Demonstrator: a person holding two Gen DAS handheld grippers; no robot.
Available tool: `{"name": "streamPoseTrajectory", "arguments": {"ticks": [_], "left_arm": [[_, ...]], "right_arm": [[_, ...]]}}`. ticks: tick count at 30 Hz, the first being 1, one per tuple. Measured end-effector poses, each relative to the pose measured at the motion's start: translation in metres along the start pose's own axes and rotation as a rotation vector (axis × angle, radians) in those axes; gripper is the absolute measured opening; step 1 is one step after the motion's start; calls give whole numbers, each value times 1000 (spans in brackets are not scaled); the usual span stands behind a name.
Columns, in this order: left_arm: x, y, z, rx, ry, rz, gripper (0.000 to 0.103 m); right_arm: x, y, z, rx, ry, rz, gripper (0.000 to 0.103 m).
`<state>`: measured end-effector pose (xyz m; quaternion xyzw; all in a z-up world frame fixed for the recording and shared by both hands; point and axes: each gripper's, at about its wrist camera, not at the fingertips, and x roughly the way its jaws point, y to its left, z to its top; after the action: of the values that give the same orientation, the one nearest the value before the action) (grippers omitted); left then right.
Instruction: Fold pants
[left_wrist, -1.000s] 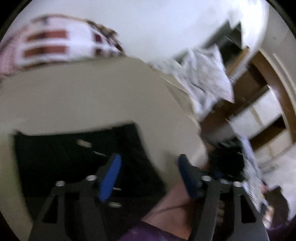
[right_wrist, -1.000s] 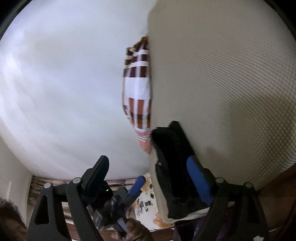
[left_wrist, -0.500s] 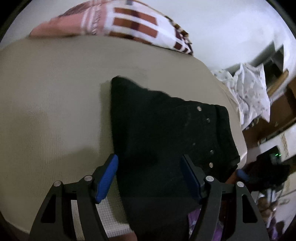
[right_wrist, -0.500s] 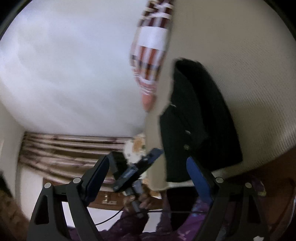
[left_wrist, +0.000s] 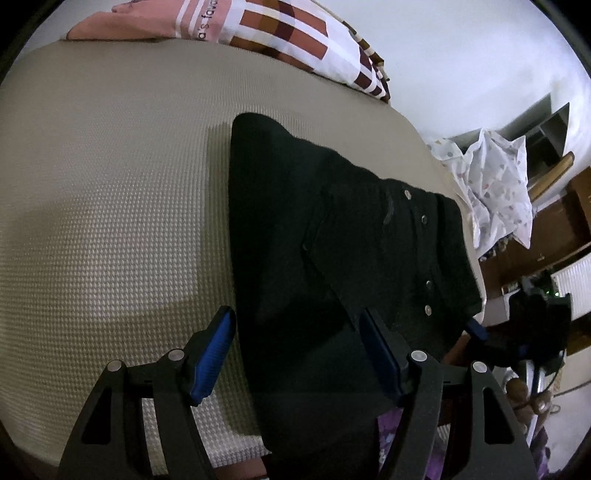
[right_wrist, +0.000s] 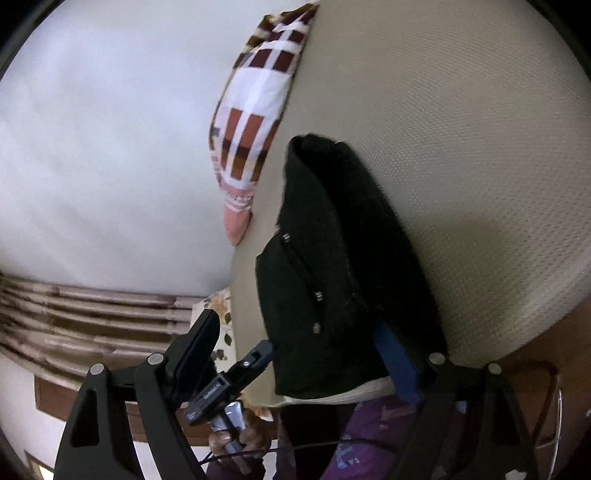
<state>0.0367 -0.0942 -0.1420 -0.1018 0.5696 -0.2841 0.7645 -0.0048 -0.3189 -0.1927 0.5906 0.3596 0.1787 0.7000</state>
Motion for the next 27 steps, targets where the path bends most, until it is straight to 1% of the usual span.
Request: {"name": "streamPoseTrajectory", "arguments": {"ticks": [2, 3, 4, 5, 6, 7, 8, 9, 10, 11, 14, 15, 17, 19, 21, 23, 25, 26, 27], "left_arm": [[0, 1, 0, -9, 10, -13, 70], [-1, 0, 0, -12, 9, -14, 70], [-2, 0, 1, -13, 3, -15, 70], [-3, 0, 1, -14, 0, -15, 70], [-4, 0, 2, -14, -3, -15, 70], [-4, 0, 2, -15, -4, -15, 70], [-5, 1, 2, -18, -4, -14, 70], [-5, 1, 2, -21, -4, -14, 70], [-5, 2, 3, -24, -1, -12, 70], [-5, 2, 3, -26, 1, -9, 70], [-8, 1, 3, -31, 0, -4, 70], [-10, 1, 4, -31, 0, -4, 70], [-14, -2, 4, -22, -2, -3, 70], [-18, -5, 5, -5, -10, 3, 70], [-18, -7, 4, 8, -8, 3, 70], [-13, -9, 4, 17, -1, 13, 70], [-8, -9, 4, 19, 14, 28, 70], [-6, -9, 3, 18, 17, 33, 70], [-5, -9, 3, 19, 17, 32, 70]], "right_arm": [[3, 7, -3, -30, 9, 38, 81], [4, 9, -3, -48, 6, 20, 75], [6, 9, -2, -65, -1, -48, 72], [8, 6, 0, -64, -4, -84, 66], [9, 0, 2, -45, -6, -87, 58], [11, -8, 3, -13, -5, -72, 55], [12, -12, 3, 3, -4, -66, 49], [14, -14, 4, 7, -4, -85, 37], [16, -15, 3, -5, 2, -130, 28], [17, -15, 3, -15, 6, -156, 15], [10, -7, -2, -23, -13, -123, 14], [7, -1, -4, -27, -13, -103, 14], [-4, 9, -11, -5, -9, -35, 14], [-11, 16, -17, -22, -11, -28, 14], [-12, 3, -21, 7, 2, -51, 14], [-5, -28, -18, 82, 9, -72, 14], [-2, -46, -15, 142, 6, -33, 13], [-2, -46, -13, 139, 12, -16, 13], [-3, -42, -12, 114, 20, -24, 14]]}}
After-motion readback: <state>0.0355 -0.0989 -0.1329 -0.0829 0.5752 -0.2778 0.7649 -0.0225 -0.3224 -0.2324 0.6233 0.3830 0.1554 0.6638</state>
